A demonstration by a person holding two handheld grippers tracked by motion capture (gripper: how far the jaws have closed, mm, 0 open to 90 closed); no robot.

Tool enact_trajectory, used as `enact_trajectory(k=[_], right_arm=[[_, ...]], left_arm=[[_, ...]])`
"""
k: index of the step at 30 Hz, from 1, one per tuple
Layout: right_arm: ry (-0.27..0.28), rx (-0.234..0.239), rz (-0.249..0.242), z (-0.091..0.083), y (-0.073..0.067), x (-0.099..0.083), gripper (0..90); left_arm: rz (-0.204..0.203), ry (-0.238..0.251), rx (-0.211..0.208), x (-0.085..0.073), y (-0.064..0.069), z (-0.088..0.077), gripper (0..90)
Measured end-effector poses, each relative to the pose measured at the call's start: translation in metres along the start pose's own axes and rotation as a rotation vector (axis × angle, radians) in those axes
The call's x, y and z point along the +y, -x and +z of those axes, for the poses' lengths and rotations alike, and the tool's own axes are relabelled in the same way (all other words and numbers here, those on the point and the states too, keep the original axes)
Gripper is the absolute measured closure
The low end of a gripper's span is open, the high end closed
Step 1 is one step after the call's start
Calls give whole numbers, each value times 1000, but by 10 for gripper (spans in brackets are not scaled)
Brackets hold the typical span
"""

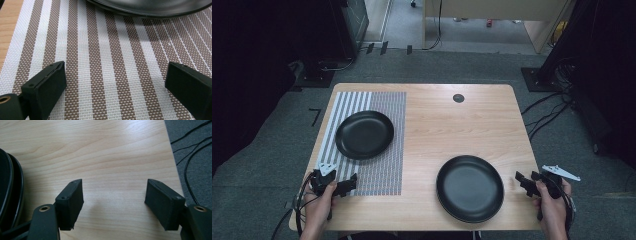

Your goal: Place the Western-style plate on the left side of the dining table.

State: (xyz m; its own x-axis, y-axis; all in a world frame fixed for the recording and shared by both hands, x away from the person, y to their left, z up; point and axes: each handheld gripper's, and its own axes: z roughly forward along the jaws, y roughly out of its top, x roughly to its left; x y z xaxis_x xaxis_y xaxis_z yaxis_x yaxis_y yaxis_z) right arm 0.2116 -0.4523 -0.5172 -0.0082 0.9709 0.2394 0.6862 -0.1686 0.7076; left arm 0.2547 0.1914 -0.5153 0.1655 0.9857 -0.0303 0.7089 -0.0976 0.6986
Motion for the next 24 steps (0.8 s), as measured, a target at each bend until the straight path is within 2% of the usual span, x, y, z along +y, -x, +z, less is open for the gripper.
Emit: enact_trajectory(k=[7, 11, 14, 20, 24], right_arm=[[22, -20, -36, 0, -2, -5, 287], [46, -60, -72, 2, -10, -10, 242], [38, -81, -106, 4, -14, -11, 224], [28, -73, -124, 5, -15, -11, 180], [29, -65, -117, 4, -15, -11, 174]], left_arm=[[14, 1, 13, -1, 2, 1, 32], [20, 3, 18, -1, 3, 1, 29], [22, 5, 18, -2, 3, 1, 27], [24, 7, 19, -2, 3, 1, 25], [24, 8, 19, -2, 3, 1, 25]])
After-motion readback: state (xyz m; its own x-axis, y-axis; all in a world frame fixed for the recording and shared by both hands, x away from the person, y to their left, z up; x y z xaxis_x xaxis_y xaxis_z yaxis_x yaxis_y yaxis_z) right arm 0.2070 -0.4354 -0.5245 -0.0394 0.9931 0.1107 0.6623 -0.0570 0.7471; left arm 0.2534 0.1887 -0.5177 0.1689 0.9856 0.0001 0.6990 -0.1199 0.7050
